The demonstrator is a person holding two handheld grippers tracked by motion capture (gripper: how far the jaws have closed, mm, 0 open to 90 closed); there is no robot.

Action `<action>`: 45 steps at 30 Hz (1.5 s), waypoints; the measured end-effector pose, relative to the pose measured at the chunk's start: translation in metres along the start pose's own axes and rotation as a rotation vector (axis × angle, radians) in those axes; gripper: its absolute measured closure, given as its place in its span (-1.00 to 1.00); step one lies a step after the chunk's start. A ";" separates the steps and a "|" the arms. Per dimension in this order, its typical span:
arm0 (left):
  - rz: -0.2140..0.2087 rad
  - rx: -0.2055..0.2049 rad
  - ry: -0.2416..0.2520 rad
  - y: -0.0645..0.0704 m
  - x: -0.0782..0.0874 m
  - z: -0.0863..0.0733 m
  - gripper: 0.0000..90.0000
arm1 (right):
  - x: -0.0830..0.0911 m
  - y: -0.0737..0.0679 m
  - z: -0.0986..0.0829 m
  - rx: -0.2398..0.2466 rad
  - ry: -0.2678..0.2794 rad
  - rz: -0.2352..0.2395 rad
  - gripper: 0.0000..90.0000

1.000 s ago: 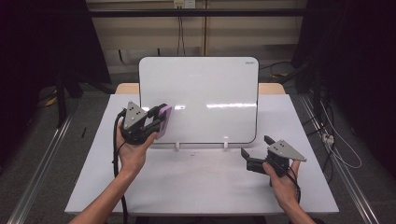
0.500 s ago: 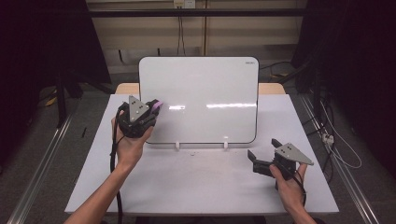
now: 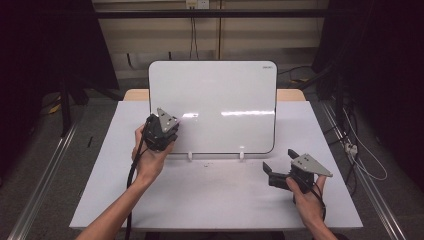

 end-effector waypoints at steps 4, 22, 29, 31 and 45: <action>0.012 -0.013 -0.001 0.003 -0.002 0.001 0.44 | 0.000 0.000 0.000 -0.002 0.002 0.001 -0.94; -0.042 0.070 0.052 -0.001 -0.002 -0.006 -0.13 | 0.000 0.001 0.002 -0.006 0.009 0.003 -0.95; -0.080 0.164 0.116 -0.001 0.009 -0.006 -0.77 | 0.000 0.002 0.001 -0.010 0.005 0.011 -0.94; -0.091 0.176 0.145 -0.001 0.012 -0.007 -0.83 | 0.000 0.002 0.001 -0.011 0.006 0.012 -0.94; -0.183 0.311 0.199 -0.010 0.037 -0.033 -0.92 | 0.001 0.001 0.000 -0.014 0.005 0.021 -0.93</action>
Point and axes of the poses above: each handheld gripper's, and its own axes: x roughly backward along the jaws, z roughly out of its top, y roughly to its right, the point moved 1 cm from there along -x, roughly forward along the jaws, and after that the axes turned 1 degree about y, right-handed, at the moved point
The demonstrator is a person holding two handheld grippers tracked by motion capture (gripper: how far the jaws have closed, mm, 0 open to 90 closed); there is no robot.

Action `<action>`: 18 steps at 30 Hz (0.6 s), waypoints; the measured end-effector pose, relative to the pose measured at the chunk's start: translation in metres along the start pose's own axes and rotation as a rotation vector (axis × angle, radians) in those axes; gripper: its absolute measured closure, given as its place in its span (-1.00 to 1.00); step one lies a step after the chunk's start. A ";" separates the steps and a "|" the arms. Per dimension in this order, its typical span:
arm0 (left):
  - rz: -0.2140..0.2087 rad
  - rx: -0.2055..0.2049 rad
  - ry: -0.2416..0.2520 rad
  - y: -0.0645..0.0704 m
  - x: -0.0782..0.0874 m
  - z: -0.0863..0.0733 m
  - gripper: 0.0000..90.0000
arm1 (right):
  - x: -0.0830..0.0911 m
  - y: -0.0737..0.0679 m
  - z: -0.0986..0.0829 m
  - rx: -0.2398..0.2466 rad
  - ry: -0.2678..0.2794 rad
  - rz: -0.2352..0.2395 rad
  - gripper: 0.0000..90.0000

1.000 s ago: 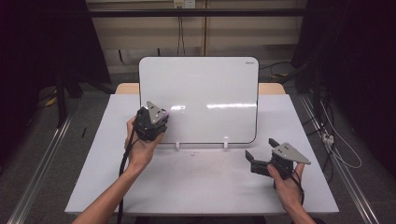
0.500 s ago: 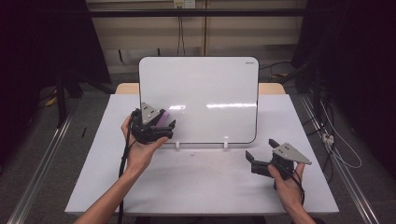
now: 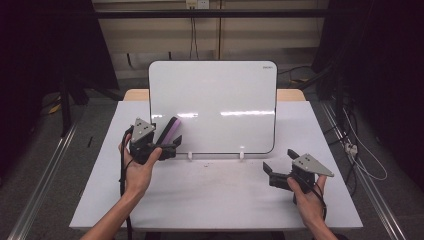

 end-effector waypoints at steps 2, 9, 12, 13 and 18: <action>-0.006 -0.001 -0.010 -0.002 0.004 -0.004 -0.92 | 0.000 0.000 0.000 0.000 -0.001 -0.001 -0.93; 0.039 -0.022 -0.027 -0.007 0.020 -0.016 -0.90 | 0.001 0.000 -0.001 0.001 -0.002 -0.002 -0.92; 0.048 -0.032 -0.038 -0.010 0.027 -0.021 -0.90 | 0.001 0.000 -0.002 -0.001 -0.003 -0.002 -0.92; 0.053 -0.032 -0.034 -0.010 0.029 -0.023 -0.90 | 0.002 0.001 -0.002 -0.002 -0.004 -0.002 -0.92; 0.073 -0.037 -0.048 -0.014 0.039 -0.032 -0.89 | 0.003 0.003 -0.003 -0.007 -0.007 -0.011 -0.91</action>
Point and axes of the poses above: each handheld gripper's, and its own axes: x roughly backward along the jaws, z roughly out of its top, y roughly to its right, the point moved 1 cm from there along -x, roughly forward along the jaws, and after that the axes turned 1 degree about y, right-handed, at the moved point
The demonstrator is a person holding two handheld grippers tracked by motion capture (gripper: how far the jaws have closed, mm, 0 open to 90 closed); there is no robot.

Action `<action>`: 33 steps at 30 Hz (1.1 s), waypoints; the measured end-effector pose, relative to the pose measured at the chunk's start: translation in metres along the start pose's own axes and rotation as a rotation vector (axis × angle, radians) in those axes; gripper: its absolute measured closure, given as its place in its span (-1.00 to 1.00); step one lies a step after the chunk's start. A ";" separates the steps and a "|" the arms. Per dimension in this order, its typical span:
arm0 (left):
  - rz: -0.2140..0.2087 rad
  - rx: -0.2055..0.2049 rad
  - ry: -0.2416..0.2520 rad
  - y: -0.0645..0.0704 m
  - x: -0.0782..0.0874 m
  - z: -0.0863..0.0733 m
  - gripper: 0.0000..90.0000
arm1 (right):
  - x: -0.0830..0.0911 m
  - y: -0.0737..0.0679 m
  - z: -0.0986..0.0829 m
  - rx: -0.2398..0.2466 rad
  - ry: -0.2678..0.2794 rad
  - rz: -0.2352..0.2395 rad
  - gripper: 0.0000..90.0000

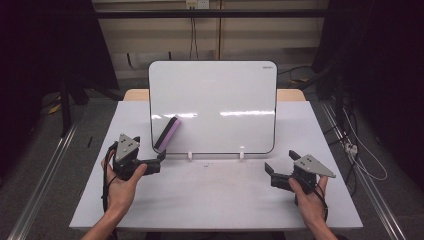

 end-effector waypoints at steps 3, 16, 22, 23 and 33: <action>0.007 -0.017 -0.021 0.000 0.004 -0.007 -0.89 | 0.000 0.001 0.000 -0.002 0.000 0.000 -0.91; 0.016 0.026 -0.044 0.003 0.016 -0.038 -0.89 | 0.001 0.003 -0.001 -0.008 -0.008 -0.004 -0.90; 0.026 0.035 -0.035 0.001 0.018 -0.050 -0.89 | 0.000 0.002 -0.005 -0.005 -0.027 0.002 -0.90; 0.028 0.037 -0.028 0.001 0.019 -0.051 -0.89 | 0.001 0.001 -0.006 -0.008 -0.028 0.003 -0.90; 0.025 0.068 -0.018 0.000 0.023 -0.055 -0.89 | 0.002 0.001 -0.007 -0.011 -0.030 0.007 -0.89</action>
Point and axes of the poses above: each handheld gripper's, and its own axes: x roughly backward along the jaws, z roughly out of its top, y roughly to its right, the point moved 1 cm from there along -x, roughly forward along the jaws, and after that the axes turned 1 degree about y, right-handed, at the moved point
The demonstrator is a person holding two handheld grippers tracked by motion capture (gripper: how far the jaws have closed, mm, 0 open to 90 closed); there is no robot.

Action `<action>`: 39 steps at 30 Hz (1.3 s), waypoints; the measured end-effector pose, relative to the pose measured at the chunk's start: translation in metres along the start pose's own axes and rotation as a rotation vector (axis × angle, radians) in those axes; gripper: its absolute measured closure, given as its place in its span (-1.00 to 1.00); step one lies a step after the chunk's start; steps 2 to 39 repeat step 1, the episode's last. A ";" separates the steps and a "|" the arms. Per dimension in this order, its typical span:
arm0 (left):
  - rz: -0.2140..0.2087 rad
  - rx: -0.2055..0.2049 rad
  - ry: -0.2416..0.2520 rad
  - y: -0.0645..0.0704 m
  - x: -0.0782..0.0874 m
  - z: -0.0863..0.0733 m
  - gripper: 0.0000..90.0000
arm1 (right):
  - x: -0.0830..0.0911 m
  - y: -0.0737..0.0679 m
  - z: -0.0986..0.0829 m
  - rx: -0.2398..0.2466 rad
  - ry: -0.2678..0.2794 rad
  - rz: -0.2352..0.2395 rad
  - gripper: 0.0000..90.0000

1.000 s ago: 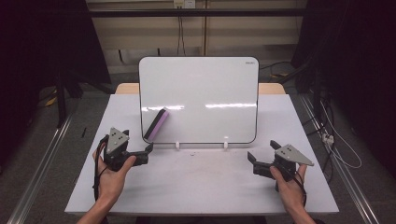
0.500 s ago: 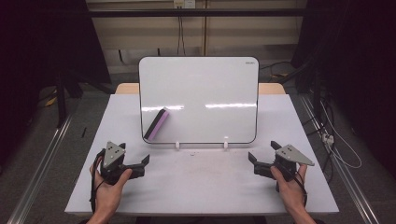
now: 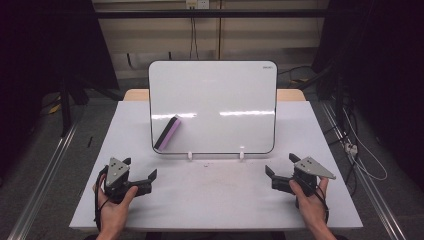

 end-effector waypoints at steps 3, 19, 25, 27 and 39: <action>0.004 -0.014 -0.004 0.000 0.000 0.000 -0.89 | 0.000 0.000 0.000 -0.003 -0.002 0.000 -0.89; 0.004 -0.014 -0.004 0.000 0.000 0.000 -0.89 | 0.000 0.000 0.000 -0.003 -0.002 0.000 -0.89; 0.004 -0.014 -0.004 0.000 0.000 0.000 -0.89 | 0.000 0.000 0.000 -0.003 -0.002 0.000 -0.89; 0.004 -0.014 -0.004 0.000 0.000 0.000 -0.89 | 0.000 0.000 0.000 -0.003 -0.002 0.000 -0.89; 0.004 -0.014 -0.004 0.000 0.000 0.000 -0.89 | 0.000 0.000 0.000 -0.003 -0.002 0.000 -0.89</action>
Point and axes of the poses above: each handheld gripper's, and its own axes: x roughly backward along the jaws, z roughly out of its top, y roughly to its right, the point moved 1 cm from there along -x, roughly forward along the jaws, and after that the axes turned 1 degree about y, right-handed, at the moved point
